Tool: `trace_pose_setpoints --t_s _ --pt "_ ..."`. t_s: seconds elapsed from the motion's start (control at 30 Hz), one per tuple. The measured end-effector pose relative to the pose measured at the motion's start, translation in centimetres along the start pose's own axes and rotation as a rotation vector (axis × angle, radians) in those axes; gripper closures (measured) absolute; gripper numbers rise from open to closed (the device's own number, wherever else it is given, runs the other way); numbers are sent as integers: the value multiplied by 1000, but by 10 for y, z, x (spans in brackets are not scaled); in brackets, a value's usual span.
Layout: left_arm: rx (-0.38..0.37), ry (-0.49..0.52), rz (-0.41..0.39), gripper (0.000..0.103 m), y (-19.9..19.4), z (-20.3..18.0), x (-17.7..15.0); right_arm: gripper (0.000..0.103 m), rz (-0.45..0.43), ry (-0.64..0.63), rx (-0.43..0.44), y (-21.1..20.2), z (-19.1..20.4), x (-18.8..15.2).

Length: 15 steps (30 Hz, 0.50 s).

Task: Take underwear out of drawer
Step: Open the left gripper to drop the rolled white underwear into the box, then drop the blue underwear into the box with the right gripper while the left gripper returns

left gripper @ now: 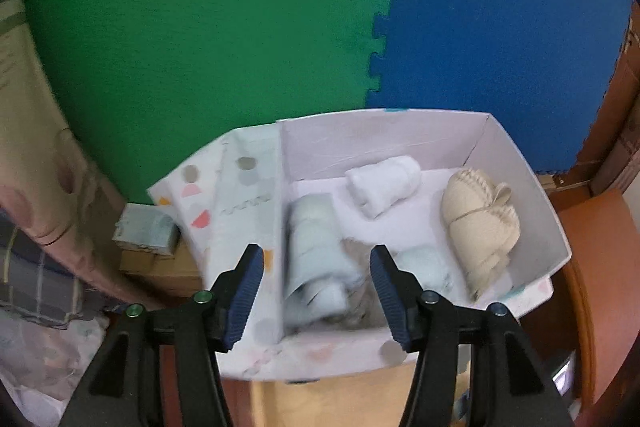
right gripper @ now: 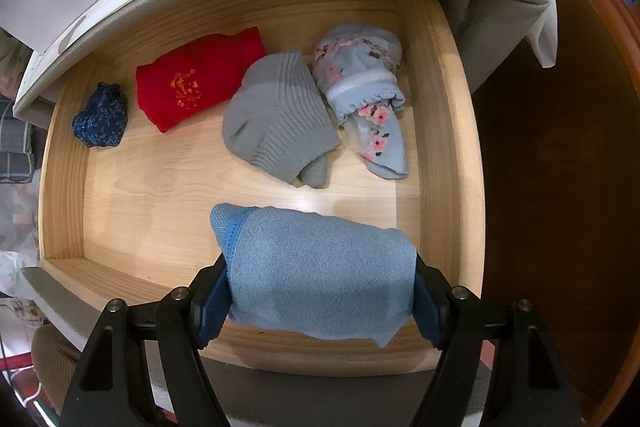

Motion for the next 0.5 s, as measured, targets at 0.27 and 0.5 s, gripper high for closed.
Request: trace_pose_setpoints --t_s 0.27,0.5 --pt "92 -18 -31 46 -22 37 -78 30 -11 0 -3 0 -1 0" --pt "142 -45 43 46 13 37 -160 30 -26 -10 -13 -4 2 -1"
Point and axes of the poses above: each gripper's, at about its wrist camera, not at the fingertips, and y roughly the way its jaws point, z to its left, x to its top, the point moved 9 cm from there along y, roughly the way its jaws point, and after that the axes turned 9 degrees about z, right-handed, at the moved point
